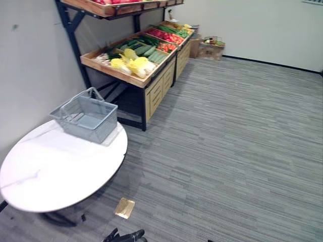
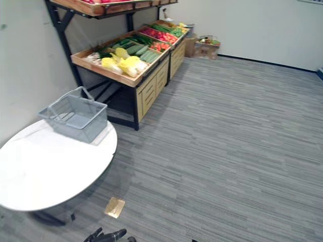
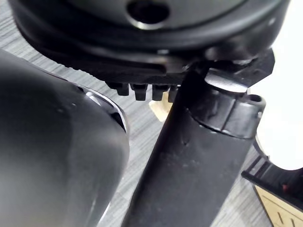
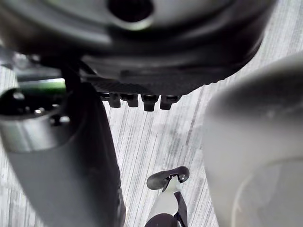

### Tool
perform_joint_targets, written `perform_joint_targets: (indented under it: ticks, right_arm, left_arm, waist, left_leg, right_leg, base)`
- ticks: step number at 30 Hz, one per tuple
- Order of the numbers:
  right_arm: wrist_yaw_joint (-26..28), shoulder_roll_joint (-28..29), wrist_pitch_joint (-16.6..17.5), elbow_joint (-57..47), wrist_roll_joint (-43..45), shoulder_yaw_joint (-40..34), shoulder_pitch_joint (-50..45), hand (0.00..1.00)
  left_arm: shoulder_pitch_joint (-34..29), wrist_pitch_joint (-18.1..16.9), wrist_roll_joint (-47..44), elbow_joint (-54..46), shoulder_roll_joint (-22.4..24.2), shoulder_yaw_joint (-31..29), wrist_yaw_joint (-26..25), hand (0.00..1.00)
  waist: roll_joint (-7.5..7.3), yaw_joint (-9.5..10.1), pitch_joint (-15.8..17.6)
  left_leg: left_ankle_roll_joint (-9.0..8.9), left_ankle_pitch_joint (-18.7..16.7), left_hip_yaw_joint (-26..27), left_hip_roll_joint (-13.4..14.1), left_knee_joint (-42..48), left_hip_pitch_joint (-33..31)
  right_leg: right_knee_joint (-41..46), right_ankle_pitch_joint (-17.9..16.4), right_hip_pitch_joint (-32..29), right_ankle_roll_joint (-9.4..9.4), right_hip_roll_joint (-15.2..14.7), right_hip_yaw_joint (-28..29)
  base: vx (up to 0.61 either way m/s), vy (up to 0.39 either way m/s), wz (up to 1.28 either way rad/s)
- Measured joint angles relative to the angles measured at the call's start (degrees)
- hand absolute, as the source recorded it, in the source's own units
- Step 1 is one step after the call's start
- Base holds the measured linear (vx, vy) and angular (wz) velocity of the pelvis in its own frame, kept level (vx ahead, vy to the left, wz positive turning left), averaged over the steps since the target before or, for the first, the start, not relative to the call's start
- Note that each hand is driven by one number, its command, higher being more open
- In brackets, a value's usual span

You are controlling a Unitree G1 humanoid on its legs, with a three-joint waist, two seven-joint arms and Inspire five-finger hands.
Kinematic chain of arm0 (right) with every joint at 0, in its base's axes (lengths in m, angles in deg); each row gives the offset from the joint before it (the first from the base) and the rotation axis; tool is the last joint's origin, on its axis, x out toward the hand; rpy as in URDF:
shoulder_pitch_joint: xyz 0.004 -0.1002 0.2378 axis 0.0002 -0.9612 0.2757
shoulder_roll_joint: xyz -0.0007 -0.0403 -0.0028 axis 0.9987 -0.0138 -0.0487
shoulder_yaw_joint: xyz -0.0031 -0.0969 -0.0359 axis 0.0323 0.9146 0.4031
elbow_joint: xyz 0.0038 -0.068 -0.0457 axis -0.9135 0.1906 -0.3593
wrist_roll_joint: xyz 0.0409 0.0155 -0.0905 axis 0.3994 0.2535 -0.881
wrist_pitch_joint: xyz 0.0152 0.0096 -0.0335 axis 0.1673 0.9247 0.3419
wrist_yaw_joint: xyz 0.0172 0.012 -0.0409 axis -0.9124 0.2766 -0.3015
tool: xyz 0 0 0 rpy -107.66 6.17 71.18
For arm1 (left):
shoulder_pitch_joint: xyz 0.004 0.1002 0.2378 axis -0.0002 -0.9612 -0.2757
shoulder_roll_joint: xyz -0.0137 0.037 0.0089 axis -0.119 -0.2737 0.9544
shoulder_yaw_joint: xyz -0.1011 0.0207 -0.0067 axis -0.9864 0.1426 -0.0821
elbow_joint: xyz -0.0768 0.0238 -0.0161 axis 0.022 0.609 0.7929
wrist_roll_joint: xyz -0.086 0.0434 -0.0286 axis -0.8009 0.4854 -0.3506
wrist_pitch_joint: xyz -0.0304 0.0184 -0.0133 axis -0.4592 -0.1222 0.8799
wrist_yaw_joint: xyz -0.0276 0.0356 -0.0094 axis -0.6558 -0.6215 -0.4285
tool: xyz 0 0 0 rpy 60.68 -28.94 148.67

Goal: Pick vegetable in the basket

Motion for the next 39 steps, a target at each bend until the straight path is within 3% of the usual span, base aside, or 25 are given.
perform_joint_targets:
  ticks: [3, 5, 6, 7, 10, 11, 12, 13, 16, 18, 19, 20, 21, 22, 23, 24, 25, 27, 30, 32, 34, 36, 37, 38, 39]
  right_arm:
    - [0.1, -0.4, -0.1, -0.3, 2.3, -1.5, -0.3, 1.0]
    - [-0.3, -1.0, -0.1, -0.8, 4.3, -3.1, -0.6, 1.0]
    - [-0.4, -1.0, 0.1, -1.5, 4.8, -3.2, -0.7, 1.0]
    - [-0.4, -1.0, 0.3, -1.7, 4.9, -3.3, -0.7, 1.0]
    - [-0.4, -1.3, 1.4, -2.0, 6.1, -4.2, -0.7, 1.0]
    - [-0.5, -1.4, 1.7, -2.5, 7.8, -4.3, -0.7, 1.0]
    - [-0.6, -1.4, 1.9, -2.7, 8.0, -4.3, -0.7, 1.0]
    - [-0.7, -1.5, 2.6, -3.2, 8.6, -4.4, -0.7, 1.0]
    - [-0.8, -1.4, 3.8, -3.8, 10.6, -4.3, -0.7, 1.0]
    - [-1.0, -1.0, 4.1, -3.8, 12.3, -4.2, -0.6, 1.0]
    - [-1.3, -0.7, 4.5, -3.6, 12.7, -4.2, -0.8, 1.0]
    - [-2.1, -1.1, 4.5, -2.1, 13.0, -4.3, -0.5, 1.0]
    - [-2.3, -1.3, 4.3, -1.6, 13.4, -4.2, -0.1, 1.0]
    - [-2.7, -2.6, 4.2, -2.7, 13.7, -4.2, 1.1, 1.0]
    - [-2.8, -3.2, 4.1, -4.0, 14.1, -4.2, 1.7, 1.0]
    - [-2.8, -2.3, 3.6, -3.9, 14.2, -4.0, 1.5, 1.0]
    - [-2.8, -1.8, 3.3, -3.5, 14.2, -4.1, 1.4, 1.0]
    - [-3.2, -1.1, 2.3, -2.6, 13.9, -4.0, 1.4, 1.0]
    - [-3.1, -2.1, 0.9, -2.1, 14.6, -4.0, 1.1, 1.0]
    - [-3.1, -2.3, 1.0, -1.8, 14.6, -4.0, 0.0, 1.0]
    - [-3.2, -2.5, 1.0, -1.2, 14.4, -4.0, -1.1, 1.0]
    - [-3.1, -2.6, 1.0, -1.4, 12.7, -3.5, -1.8, 1.0]
    - [-3.1, -2.4, 1.2, -1.6, 11.2, -2.7, -1.9, 1.0]
    - [-3.0, -2.5, 1.2, -1.6, 9.8, -1.4, -1.8, 1.0]
    - [-2.9, -2.5, 1.1, -1.5, 8.8, -1.2, -1.7, 1.0]
  left_arm:
    - [0.0, 0.0, 1.4, 1.0, 0.3, 1.4, 0.2, 1.0]
    - [-0.3, 0.0, 1.6, 1.5, 0.2, 2.2, 0.2, 1.0]
    - [-0.6, 0.0, 1.6, 1.5, 0.1, 2.5, 0.2, 1.0]
    - [-0.6, 0.1, 1.6, 1.5, 0.1, 2.5, 0.1, 1.0]
    - [-1.1, 1.0, 1.5, 1.5, 0.0, 2.9, 0.1, 1.0]
    - [-0.9, 1.2, 1.5, 1.5, 0.1, 4.0, 0.2, 1.0]
    - [-0.8, 1.3, 1.5, 1.5, 0.3, 4.2, 0.3, 1.0]
    - [-0.6, 1.3, 1.4, 1.5, 1.1, 4.2, 0.4, 1.0]
    - [-0.5, 1.2, 1.3, 1.5, 1.1, 4.2, 0.2, 1.0]
    - [-0.5, 1.2, 1.5, 1.5, 0.8, 4.2, 0.0, 1.0]
    - [-0.7, 1.2, 1.6, 1.6, 0.6, 4.2, 0.0, 1.0]
    - [-0.7, 0.9, 1.8, 1.9, 1.0, 4.4, -0.1, 1.0]
    - [-0.9, 0.6, 1.8, 1.2, 1.1, 4.5, 0.2, 1.0]
    - [-0.9, 0.3, 1.9, 0.3, 2.0, 4.4, 0.8, 1.0]
    - [-0.8, 0.2, 2.2, 0.3, 1.9, 4.3, 0.9, 1.0]
    - [-1.2, -0.1, 2.8, 0.2, 0.7, 3.9, 1.1, 1.0]
    - [-0.9, -0.1, 2.7, 0.3, -0.2, 3.7, 1.3, 1.0]
    - [-0.4, -0.1, 3.5, 0.8, 0.5, 3.6, 0.7, 1.0]
    - [-0.6, 0.0, 4.0, 1.5, 1.4, 3.8, 0.4, 1.0]
    - [-0.7, 0.4, 4.0, 1.5, 1.7, 3.9, 0.3, 1.0]
    - [-0.9, 1.1, 3.9, 1.4, 2.0, 3.9, 0.3, 1.0]
    - [-1.2, 1.2, 3.1, 0.8, 2.0, 3.6, 0.3, 1.0]
    - [-1.2, 1.2, 2.5, 0.0, 1.8, 3.3, 0.2, 1.0]
    - [-1.2, 1.1, 2.5, -0.6, 1.5, 2.8, 0.1, 1.0]
    - [-1.1, 1.0, 2.6, -1.0, 1.5, 2.2, 0.0, 1.0]
  waist:
    - [-0.07, -0.05, -0.9]
    - [0.2, -0.74, -1.6]
    - [-0.04, -0.88, -1.9]
    - [-0.1, -0.87, -1.9]
    - [0.27, -0.95, -1.8]
    - [0.85, -1.27, -1.7]
    - [1.35, -1.42, -1.8]
    - [2.38, -1.51, -1.5]
    - [3.18, -1.64, -1.0]
    - [2.56, -1.63, -0.7]
    - [1.92, -1.68, -0.5]
    - [2.58, -1.25, -0.2]
    - [2.31, -1.31, 0.2]
    - [3.07, -1.46, 1.1]
    - [3.2, -2.02, 1.4]
    - [0.6, -1.63, 1.6]
    - [-0.29, -1.31, 2.1]
    - [0.61, -0.58, 2.0]
    - [3.32, -1.47, 1.0]
    - [4.17, -1.5, 0.3]
    - [5.12, -1.54, -1.9]
    - [6.15, -1.66, -3.2]
    - [6.17, -1.58, -3.1]
    - [5.87, -1.43, -2.9]
    - [5.88, -1.31, -2.8]
  left_leg:
    - [1.11, -0.7, 1.6, -4.2, -5.5, 5.9]
    - [1.93, -1.3, 1.3, -6.1, -9.0, 9.9]
    - [2.28, -1.6, 1.1, -6.6, -10.5, 12.0]
    - [2.34, -1.7, 1.0, -6.7, -11.2, 13.2]
    - [2.09, -1.5, 0.7, -6.0, -15.2, 19.6]
    - [2.01, -1.5, 0.1, -4.9, -16.4, 21.4]
    - [1.59, -1.6, -0.1, -4.1, -16.9, 21.7]
    - [0.26, -2.0, -0.7, -2.3, -17.4, 22.2]
    - [-2.35, -3.5, -3.0, 1.5, -17.7, 22.9]
    - [-4.33, -4.5, -5.2, 2.7, -18.1, 23.8]
    - [-6.1, -5.0, -7.3, 3.3, -18.8, 24.7]
    - [-7.53, -4.9, -9.5, 2.5, -19.5, 25.3]
    - [-7.17, -4.7, -10.3, 1.1, -19.9, 25.3]
    - [-5.29, 0.1, -10.9, -0.6, -21.4, 25.7]
    - [-4.6, -1.1, -9.8, 0.4, -21.8, 26.6]
    - [-6.28, -3.7, -10.5, 0.1, -22.4, 27.8]
    - [-7.86, -5.0, -10.9, -0.1, -22.6, 28.9]
    - [-7.61, -5.2, -11.0, 3.2, -20.9, 29.1]
    - [-8.03, -4.9, -11.4, 5.9, -18.7, 29.4]
    - [-8.45, -4.6, -11.8, 6.8, -16.1, 29.5]
    - [-9.15, -4.2, -13.1, 8.2, -7.7, 26.4]
    - [-11.4, -1.8, -13.1, 11.2, 7.6, 19.7]
    - [-11.27, 3.2, -13.1, 13.2, 17.7, 15.7]
    - [-10.91, 5.4, -13.0, 14.6, 25.3, 12.4]
    - [-10.35, 3.7, -12.8, 15.4, 30.5, 10.1]
  right_leg:
    - [14.4, 2.5, -5.3, 1.0, -4.3, 0.0]
    - [26.2, 8.8, -9.6, 1.98, -6.6, -0.4]
    - [32.5, 10.3, -12.1, 2.94, -7.8, -1.6]
    - [35.3, 10.1, -13.3, 2.69, -8.3, -2.7]
    - [42.3, 3.2, -16.7, 0.41, -9.5, -11.3]
    - [39.6, -0.5, -18.5, 0.1, -7.9, -13.5]
    - [37.5, -1.8, -19.4, 0.07, -6.6, -14.0]
    - [32.8, -3.9, -21.2, 0.1, -4.2, -15.1]
    - [19.4, -4.5, -24.6, 0.0, -0.1, -15.9]
    - [5.1, 0.3, -25.2, 0.66, 1.4, -13.6]
    - [0.0, 9.1, -23.4, -0.75, 2.4, -13.4]
    - [-0.7, 8.7, -21.2, 0.48, 3.1, -15.8]
    - [2.1, 7.8, -22.0, 1.93, 2.2, -15.9]
    - [18.2, 6.8, -29.7, 3.74, -0.5, -15.3]
    - [20.7, 3.0, -33.1, 3.23, -1.4, -14.8]
    - [11.7, 3.8, -33.1, 2.92, -1.6, -13.6]
    - [12.0, 6.2, -33.1, -2.69, -1.8, -13.8]
    - [13.8, 2.7, -31.8, -2.59, 0.2, -15.7]
    - [13.8, 0.0, -29.6, -3.59, 2.5, -17.1]
    - [13.9, -1.2, -27.9, -4.22, 3.2, -17.3]
    - [11.2, -2.2, -25.5, -4.52, 5.0, -17.3]
    - [6.3, -2.2, -21.6, -4.67, 7.6, -17.2]
    - [3.6, -2.6, -18.5, -5.59, 9.0, -16.8]
    - [1.5, -2.7, -15.9, -5.93, 9.7, -16.6]
    - [0.5, -2.4, -14.4, -5.87, 9.9, -16.7]
  base:
    - [0.34, 0.247, -0.13]
    - [0.32, 0.154, 0.14]
    - [0.29, 0.082, 0.1]
    - [0.3, 0.046, 0.05]
    - [0.28, 0.002, -0.02]
    - [0.3, -0.062, 0.01]
    - [0.27, -0.11, 0.08]
    - [0.16, -0.111, 0.11]
    - [0.19, -0.262, 0.29]
    - [0.22, -0.357, 0.56]
    - [0.31, -0.332, 0.71]
    - [0.27, -0.256, 0.69]
    - [0.29, -0.147, 0.38]
    - [0.15, -0.034, 0.37]
    - [0.21, -0.169, 0.43]
    - [0.1, -0.193, 0.44]
    - [0.21, -0.328, 0.27]
    - [0.28, -0.319, 0.19]
    - [0.33, -0.266, 0.12]
    - [0.36, -0.204, 0.02]
    - [0.41, -0.203, -0.08]
    - [0.42, -0.165, -0.14]
    - [0.37, -0.127, -0.16]
    - [0.36, -0.129, -0.16]
    - [0.35, -0.105, -0.15]
